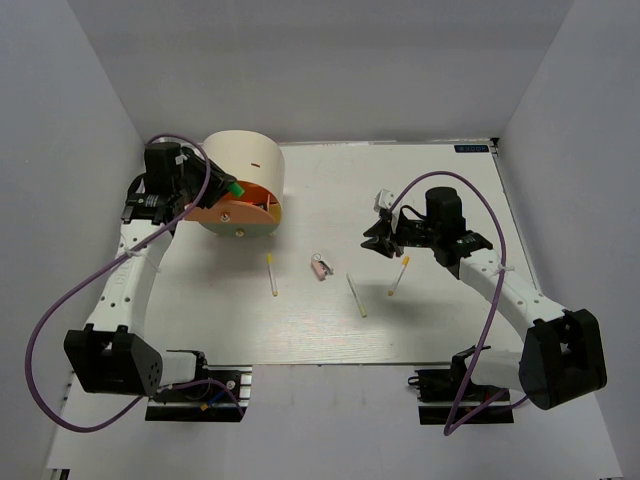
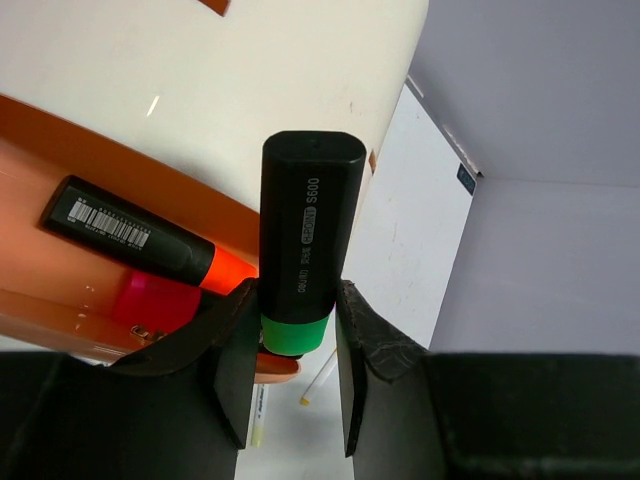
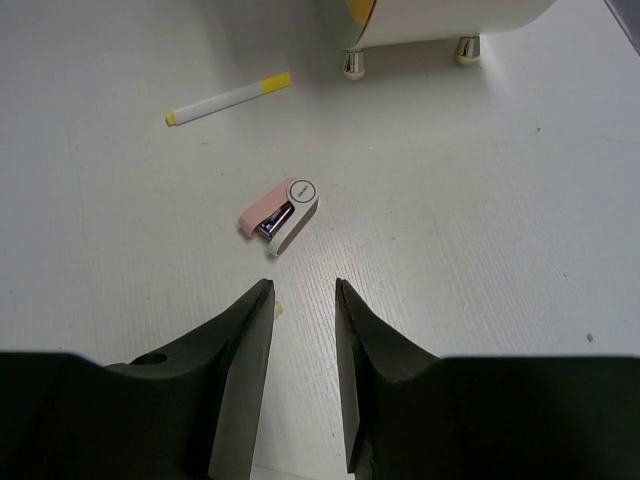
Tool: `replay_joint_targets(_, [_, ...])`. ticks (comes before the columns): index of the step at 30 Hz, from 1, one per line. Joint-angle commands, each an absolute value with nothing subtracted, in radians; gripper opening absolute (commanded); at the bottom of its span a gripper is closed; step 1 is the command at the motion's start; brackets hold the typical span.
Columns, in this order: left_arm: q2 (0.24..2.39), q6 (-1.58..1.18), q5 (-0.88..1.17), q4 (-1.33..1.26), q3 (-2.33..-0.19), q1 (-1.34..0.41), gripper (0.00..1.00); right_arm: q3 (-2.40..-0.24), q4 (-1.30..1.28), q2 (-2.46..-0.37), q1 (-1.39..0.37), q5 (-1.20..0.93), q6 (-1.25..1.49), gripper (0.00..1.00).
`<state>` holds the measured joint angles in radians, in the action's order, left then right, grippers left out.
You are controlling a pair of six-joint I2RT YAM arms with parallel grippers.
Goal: Sort the stationery into containers
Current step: Place the pen in the drawer, then close the drawer in the storage box.
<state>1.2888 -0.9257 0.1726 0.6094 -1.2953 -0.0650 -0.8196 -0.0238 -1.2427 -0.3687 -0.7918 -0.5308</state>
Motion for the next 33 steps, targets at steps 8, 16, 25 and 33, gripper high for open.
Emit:
replay_joint_targets(8, [1.281, -0.911, 0.157, 0.640, -1.376, -0.071, 0.54, -0.815, 0.015, -1.238, -0.370, -0.805, -0.531, 0.37])
replay_joint_targets(16, [1.281, -0.911, 0.147, 0.649, -1.385, -0.071, 0.64, -0.819, 0.014, -1.238, -0.367, -0.805, -0.529, 0.38])
replay_joint_targets(25, [1.261, -0.887, 0.147, 0.658, -1.396, -0.071, 0.64, -0.816, 0.012, -1.239, -0.367, -0.802, -0.534, 0.38])
replay_joint_targets(33, [1.157, -0.631, 0.325, 0.551, -1.367, -0.051, 0.42, -0.854, 0.006, -1.264, -0.373, -0.825, -0.543, 0.24])
